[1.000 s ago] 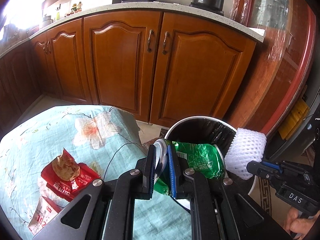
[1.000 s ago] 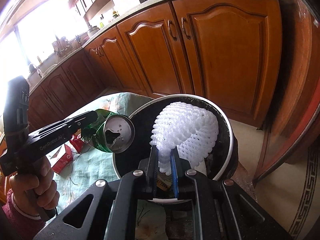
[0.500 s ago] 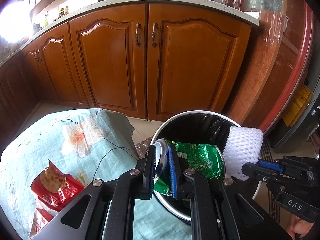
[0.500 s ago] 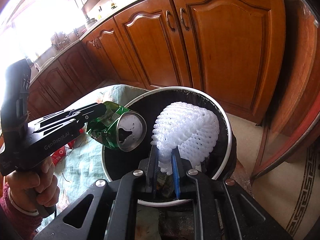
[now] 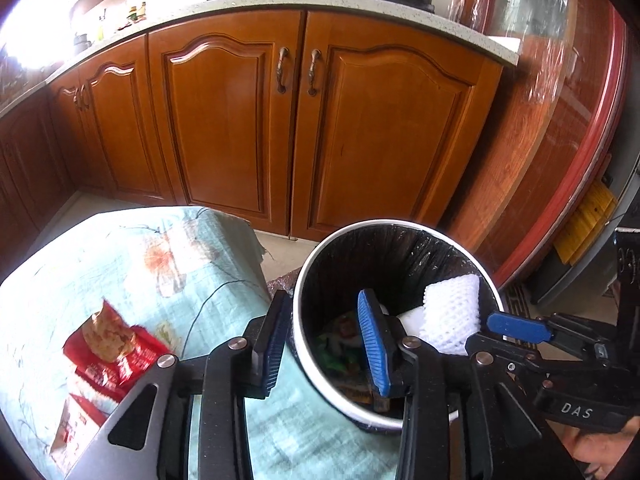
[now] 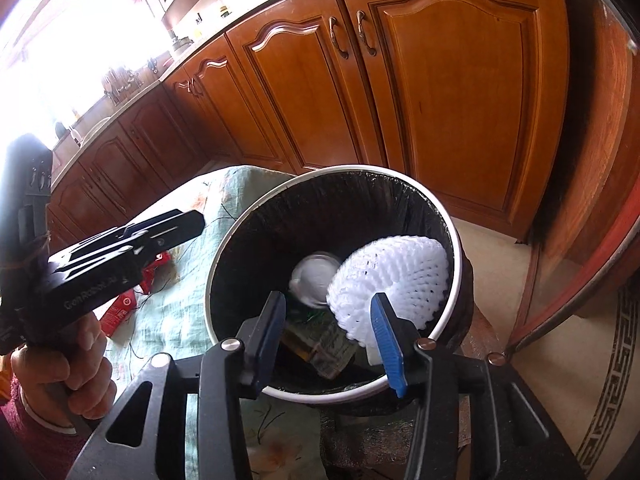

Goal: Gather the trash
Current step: 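Move both grippers back to the table toward the milk carton and red wrapper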

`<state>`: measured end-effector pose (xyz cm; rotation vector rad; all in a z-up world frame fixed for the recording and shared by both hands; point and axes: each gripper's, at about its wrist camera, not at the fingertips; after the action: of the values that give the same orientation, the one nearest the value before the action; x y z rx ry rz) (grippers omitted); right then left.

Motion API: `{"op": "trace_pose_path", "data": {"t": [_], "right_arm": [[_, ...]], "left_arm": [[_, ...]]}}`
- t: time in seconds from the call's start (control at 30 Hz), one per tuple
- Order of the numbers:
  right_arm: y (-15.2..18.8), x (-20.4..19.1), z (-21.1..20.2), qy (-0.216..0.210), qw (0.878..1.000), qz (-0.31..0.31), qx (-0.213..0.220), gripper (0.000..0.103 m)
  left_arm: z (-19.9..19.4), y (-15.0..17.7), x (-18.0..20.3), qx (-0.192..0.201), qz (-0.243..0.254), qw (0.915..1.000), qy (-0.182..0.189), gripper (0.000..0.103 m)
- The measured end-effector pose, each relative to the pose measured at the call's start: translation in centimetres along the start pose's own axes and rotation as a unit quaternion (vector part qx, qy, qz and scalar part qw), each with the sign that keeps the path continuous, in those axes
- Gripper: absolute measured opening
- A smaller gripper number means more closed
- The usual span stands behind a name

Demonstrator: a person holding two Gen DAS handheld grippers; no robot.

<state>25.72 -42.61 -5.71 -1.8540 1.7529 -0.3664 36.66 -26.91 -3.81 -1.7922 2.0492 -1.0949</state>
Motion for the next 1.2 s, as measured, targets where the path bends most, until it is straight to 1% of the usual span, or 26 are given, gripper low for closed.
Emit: {"op": "trace_pose_path", "data": {"t": [0.13,0.2,0.27,0.4,0.53,0.67,0.77,1.03,1.1,1.17,1.2], "right_arm": [[0.8,-0.6,-0.7,-0.005,1.0,0.006,0.011,0.051],[1.3,-1.1,-1.2,-0.007,1.0,0.008,0.019,0.059],[1.9,-1.5,-1.8,-0.007,1.0,0.011,0.027,0.062],[3.0,-2.7,-2.7,-0.009,0.999,0.019,0.039,0.062],[3.8,-3.9,-3.2,-0.018,0.998,0.028,0.048,0.062],[4.2,-5.6,-3.0,-0.036,0.997,0.033,0.054,0.076],[4.2,-7.1,-2.6,-0.048,0.997,0.029,0.058,0.081],[3.7,-12.1,-0.5,-0.088,0.995,0.009,0.05,0.081],[3.6,-13.1,0.1,-0.097,0.994,0.006,0.045,0.081],[3.5,-13.9,0.7,-0.102,0.994,0.004,0.043,0.081],[3.3,-14.3,1.0,-0.104,0.994,0.003,0.041,0.081]], "left_arm": [[-2.4,1.3,-2.5,0.008,-0.032,0.9994,0.011,0.039],[-3.8,2.2,-3.9,0.012,-0.046,0.9988,0.013,0.039],[-5.2,3.2,-5.2,0.016,-0.057,0.9981,0.013,0.039],[-7.9,5.1,-7.9,0.026,-0.08,0.9964,0.013,0.04],[-10.6,7.0,-10.7,0.034,-0.103,0.9941,0.003,0.041],[-12.9,8.4,-13.2,0.041,-0.119,0.992,-0.013,0.042],[-14.7,9.5,-15.3,0.046,-0.13,0.9901,-0.025,0.046],[-17.1,10.3,-19.3,0.042,-0.155,0.986,-0.044,0.048],[-17.3,10.3,-19.9,0.037,-0.156,0.986,-0.045,0.051],[-17.2,10.3,-20.1,0.027,-0.147,0.9878,-0.046,0.06],[-17.2,10.1,-20.2,0.024,-0.141,0.9887,-0.046,0.061]]}}
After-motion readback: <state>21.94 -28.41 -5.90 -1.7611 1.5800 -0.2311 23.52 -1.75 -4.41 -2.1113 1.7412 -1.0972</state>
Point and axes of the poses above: each gripper's, at about its wrist camera, not at the fingertips, and z roughly the way its jaws point, x to its right, y to its underside, and after that the axes turned 14 degrees about -z, right-handed
